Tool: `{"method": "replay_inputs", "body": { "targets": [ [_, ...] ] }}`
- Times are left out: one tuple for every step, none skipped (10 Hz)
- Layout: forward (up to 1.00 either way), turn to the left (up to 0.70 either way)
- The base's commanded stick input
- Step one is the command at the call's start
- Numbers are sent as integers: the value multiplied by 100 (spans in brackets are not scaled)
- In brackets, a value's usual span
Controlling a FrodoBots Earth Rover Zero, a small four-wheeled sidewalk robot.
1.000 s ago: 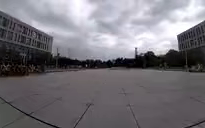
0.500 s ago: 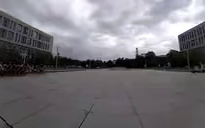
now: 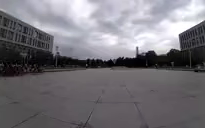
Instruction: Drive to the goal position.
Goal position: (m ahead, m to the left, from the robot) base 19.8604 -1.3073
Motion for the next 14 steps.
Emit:
{"method": "replay_inputs", "body": {
  "targets": [
    [70,0],
    [70,0],
    [70,0],
    [70,0],
    [70,0],
    [70,0],
    [70,0],
    [70,0],
    [70,0],
    [70,0],
    [70,0],
    [70,0],
    [70,0],
    [70,0]
  ]
}}
